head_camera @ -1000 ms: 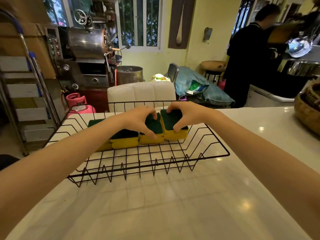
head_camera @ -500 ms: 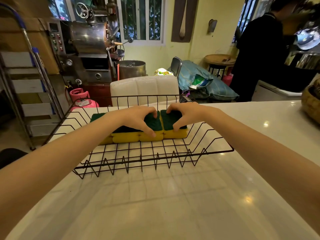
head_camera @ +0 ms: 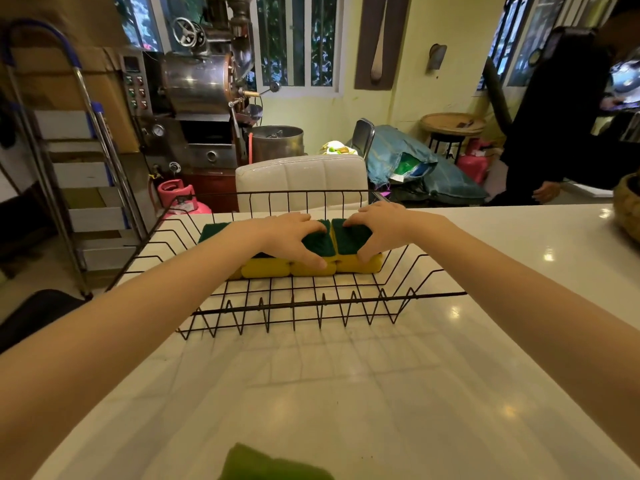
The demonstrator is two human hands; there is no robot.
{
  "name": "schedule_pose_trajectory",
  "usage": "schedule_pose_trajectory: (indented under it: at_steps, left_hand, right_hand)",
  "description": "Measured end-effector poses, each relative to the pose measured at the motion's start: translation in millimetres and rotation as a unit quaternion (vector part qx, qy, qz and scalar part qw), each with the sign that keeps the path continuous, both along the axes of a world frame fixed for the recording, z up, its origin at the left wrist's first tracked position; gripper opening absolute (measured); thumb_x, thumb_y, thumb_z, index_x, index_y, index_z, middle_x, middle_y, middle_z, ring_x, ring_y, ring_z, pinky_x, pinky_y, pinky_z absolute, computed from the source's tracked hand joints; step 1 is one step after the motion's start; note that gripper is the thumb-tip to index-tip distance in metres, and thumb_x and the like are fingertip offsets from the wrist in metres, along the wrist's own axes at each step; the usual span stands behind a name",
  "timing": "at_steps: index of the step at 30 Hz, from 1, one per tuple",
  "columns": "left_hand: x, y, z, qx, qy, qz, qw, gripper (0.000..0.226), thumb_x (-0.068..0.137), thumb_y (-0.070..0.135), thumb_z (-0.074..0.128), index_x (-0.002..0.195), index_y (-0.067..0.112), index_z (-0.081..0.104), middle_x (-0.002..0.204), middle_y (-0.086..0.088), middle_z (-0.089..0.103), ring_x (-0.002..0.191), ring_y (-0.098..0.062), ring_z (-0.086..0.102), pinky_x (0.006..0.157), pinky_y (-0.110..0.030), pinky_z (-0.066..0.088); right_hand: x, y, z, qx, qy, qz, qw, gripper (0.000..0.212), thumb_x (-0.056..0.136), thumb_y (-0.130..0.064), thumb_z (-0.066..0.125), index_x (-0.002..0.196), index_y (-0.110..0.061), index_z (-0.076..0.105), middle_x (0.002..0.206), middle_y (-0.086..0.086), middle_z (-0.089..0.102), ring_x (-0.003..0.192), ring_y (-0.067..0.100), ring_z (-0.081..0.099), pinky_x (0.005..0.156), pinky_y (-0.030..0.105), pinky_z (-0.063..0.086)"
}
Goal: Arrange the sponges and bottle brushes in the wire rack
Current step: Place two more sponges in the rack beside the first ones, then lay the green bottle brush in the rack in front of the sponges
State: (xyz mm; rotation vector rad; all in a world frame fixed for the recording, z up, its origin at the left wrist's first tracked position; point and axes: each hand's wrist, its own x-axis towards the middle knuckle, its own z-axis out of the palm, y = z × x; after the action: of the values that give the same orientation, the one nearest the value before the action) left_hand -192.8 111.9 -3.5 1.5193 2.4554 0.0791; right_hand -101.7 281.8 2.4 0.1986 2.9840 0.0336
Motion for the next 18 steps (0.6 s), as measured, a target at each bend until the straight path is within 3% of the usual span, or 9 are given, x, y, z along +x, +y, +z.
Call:
schedule_pose_trajectory:
  at_steps: [3,6,8,10,12,15,18]
  left_hand:
    - [23.3,-14.9,19.5,0.045,-0.063,0.001,0.997,0.066,0.083,0.042,0.054,0.139,0.023,0.024,0.141,-0.004,0.038,0.122,-0.021,0.04,0.096,-0.028,0.033]
    - [54.7,-39.4,37.3,0.143,-0.06,-0.007,0.988,0.066,0.084,0.04,0.052,0.14,0.027,0.019,0.149,0.001,0.029,0.132,-0.017,0.033,0.102,-0.027,0.026]
    - [77.9,-61.2,42.2,0.223,-0.068,-0.01,0.972,0.065,0.083,0.042,0.053,0.138,0.031,0.022,0.147,0.005,0.032,0.127,-0.013,0.038,0.105,-0.033,0.033]
    - [102.5,-85.6,41.8,0.268,-0.083,-0.022,0.96,0.064,0.079,0.048,0.054,0.135,0.037,0.025,0.141,0.013,0.036,0.12,-0.004,0.042,0.099,-0.03,0.038]
    - [127.5,-110.2,38.7,0.259,-0.086,-0.051,0.961,0.066,0.073,0.059,0.053,0.131,0.045,0.025,0.132,0.024,0.038,0.117,0.006,0.042,0.094,-0.018,0.038]
    - [153.3,-140.3,27.5,0.194,-0.083,-0.083,0.974,0.071,0.066,0.067,0.047,0.13,0.052,0.021,0.133,0.036,0.03,0.121,0.015,0.032,0.093,-0.005,0.032]
    - [167.9,-158.7,11.0,0.123,-0.114,-0.072,0.983,0.077,0.06,0.072,0.05,0.127,0.06,0.014,0.139,0.038,0.02,0.125,0.016,0.024,0.1,-0.014,0.026]
  right_hand:
    - [20.8,-13.5,8.2,-0.144,0.097,-0.006,0.985,0.069,0.075,-0.032,0.067,0.135,-0.018,0.037,0.137,0.01,0.046,0.12,0.025,0.045,0.092,0.032,0.041]
    - [53.6,-41.6,19.8,-0.203,0.231,0.021,0.951,0.055,0.08,-0.025,0.063,0.13,-0.017,0.042,0.13,0.006,0.053,0.113,0.016,0.05,0.085,0.021,0.039]
    - [80.3,-64.7,24.8,-0.249,0.308,0.046,0.917,0.045,0.082,-0.022,0.062,0.124,-0.018,0.046,0.117,0.003,0.06,0.1,0.01,0.055,0.079,0.014,0.042]
    - [108.0,-85.8,24.0,-0.273,0.345,0.066,0.895,0.043,0.081,-0.022,0.062,0.122,-0.019,0.046,0.109,-0.003,0.059,0.093,0.007,0.056,0.076,0.014,0.044]
    - [135.8,-101.5,16.6,-0.275,0.342,0.082,0.895,0.045,0.081,-0.024,0.062,0.123,-0.021,0.044,0.107,-0.005,0.059,0.092,0.007,0.057,0.076,0.017,0.045]
    - [173.3,-117.3,-2.0,-0.289,0.267,0.106,0.913,0.046,0.079,-0.037,0.06,0.12,-0.034,0.041,0.107,-0.01,0.06,0.092,0.003,0.058,0.074,0.025,0.05]
    - [197.8,-126.7,-19.3,-0.296,0.155,0.108,0.936,0.049,0.076,-0.05,0.059,0.119,-0.041,0.039,0.109,-0.016,0.057,0.095,0.003,0.057,0.076,0.03,0.053]
